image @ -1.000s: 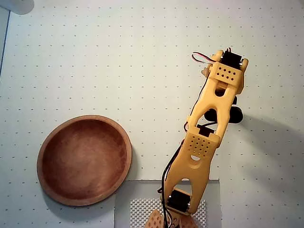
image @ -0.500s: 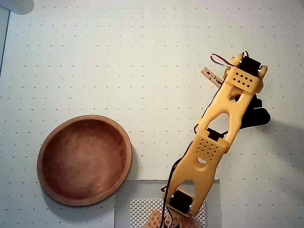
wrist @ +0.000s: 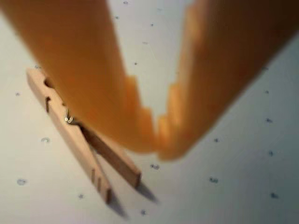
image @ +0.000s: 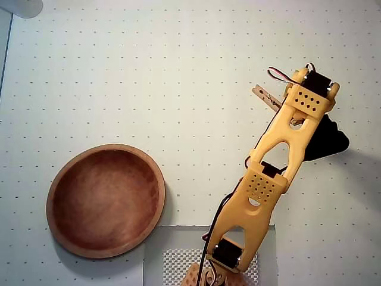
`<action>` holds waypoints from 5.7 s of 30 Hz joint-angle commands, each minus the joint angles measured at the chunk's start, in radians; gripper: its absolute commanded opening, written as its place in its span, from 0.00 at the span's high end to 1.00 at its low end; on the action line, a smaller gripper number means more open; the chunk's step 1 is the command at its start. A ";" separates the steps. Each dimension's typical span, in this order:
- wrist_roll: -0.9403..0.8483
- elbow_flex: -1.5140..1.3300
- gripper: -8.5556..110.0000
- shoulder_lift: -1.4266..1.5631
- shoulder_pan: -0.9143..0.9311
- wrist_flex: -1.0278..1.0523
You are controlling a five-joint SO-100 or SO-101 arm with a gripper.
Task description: Grasp a clothespin and put it in the bowl.
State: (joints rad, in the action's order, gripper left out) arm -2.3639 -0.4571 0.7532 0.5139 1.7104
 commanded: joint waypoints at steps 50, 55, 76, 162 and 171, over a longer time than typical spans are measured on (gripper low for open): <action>-0.333 0.347 0.95 -0.265 -0.195 0.002; -0.334 0.347 0.95 -0.299 -0.192 0.002; -0.319 0.423 0.95 -0.321 -0.153 -0.011; -0.495 0.472 0.77 -0.351 -0.084 -0.044; -0.509 0.474 0.77 -0.321 -0.043 -0.044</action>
State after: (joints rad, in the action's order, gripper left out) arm -2.8547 -0.0491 0.3436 0.4525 1.6782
